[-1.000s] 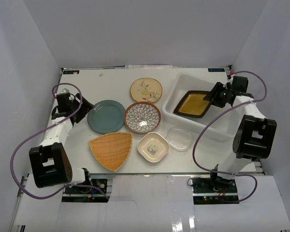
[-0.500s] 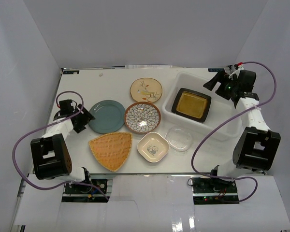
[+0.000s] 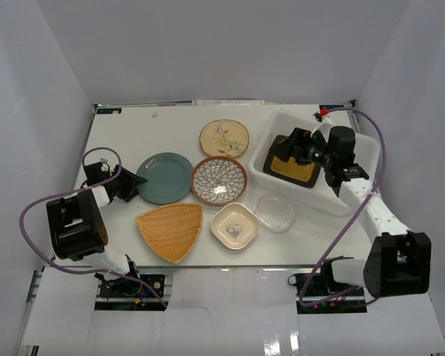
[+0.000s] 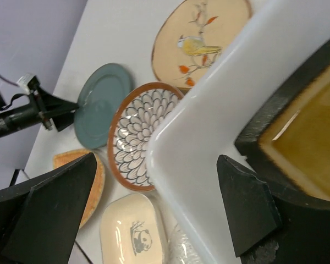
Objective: Place the plates into the plastic bin on the countertop
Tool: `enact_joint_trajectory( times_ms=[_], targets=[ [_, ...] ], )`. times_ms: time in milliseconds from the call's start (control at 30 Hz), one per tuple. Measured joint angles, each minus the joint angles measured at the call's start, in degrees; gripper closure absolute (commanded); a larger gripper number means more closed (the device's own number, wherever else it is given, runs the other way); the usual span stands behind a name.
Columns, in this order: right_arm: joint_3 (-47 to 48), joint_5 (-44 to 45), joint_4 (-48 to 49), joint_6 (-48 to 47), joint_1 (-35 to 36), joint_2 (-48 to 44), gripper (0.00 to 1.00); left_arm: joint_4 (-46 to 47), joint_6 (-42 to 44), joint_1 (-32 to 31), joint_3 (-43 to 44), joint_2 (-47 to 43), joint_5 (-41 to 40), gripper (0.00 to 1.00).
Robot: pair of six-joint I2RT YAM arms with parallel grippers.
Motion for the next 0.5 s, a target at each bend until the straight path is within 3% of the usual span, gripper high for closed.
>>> enact_joint_trajectory(
  times_ms=[67,100,167,200,233,333,500],
  targets=[
    [-1.92,-0.13,2.80,1.49,2.62,-0.61,0.05,3.65,-1.57,0.48,-1.36,0.96,1.62,0.46],
    [-2.54,-0.09,4.26,2.40,3.61,-0.63,0.05,5.29,-2.36,0.74,-2.10,1.27,2.29,0.54],
    [-3.93,0.26,6.10,3.43,6.84,-0.48,0.05,7.96,-3.72,1.03,-3.61,1.60,2.69,0.76],
    [-4.26,0.37,6.67,3.89,8.31,-0.28,0.05,9.14,-4.63,1.14,-4.57,1.81,2.51,0.94],
    [-4.33,0.39,7.17,4.17,9.46,-0.02,0.05,10.51,-5.20,1.31,-5.38,1.88,3.26,1.00],
    [-4.33,0.63,8.79,4.81,13.14,1.20,0.06,15.17,-7.74,1.18,-7.91,0.72,6.16,1.00],
    [-4.33,1.75,9.14,4.96,17.49,2.58,0.05,15.39,-10.64,1.16,-9.40,-4.52,4.09,1.00]
  ],
)
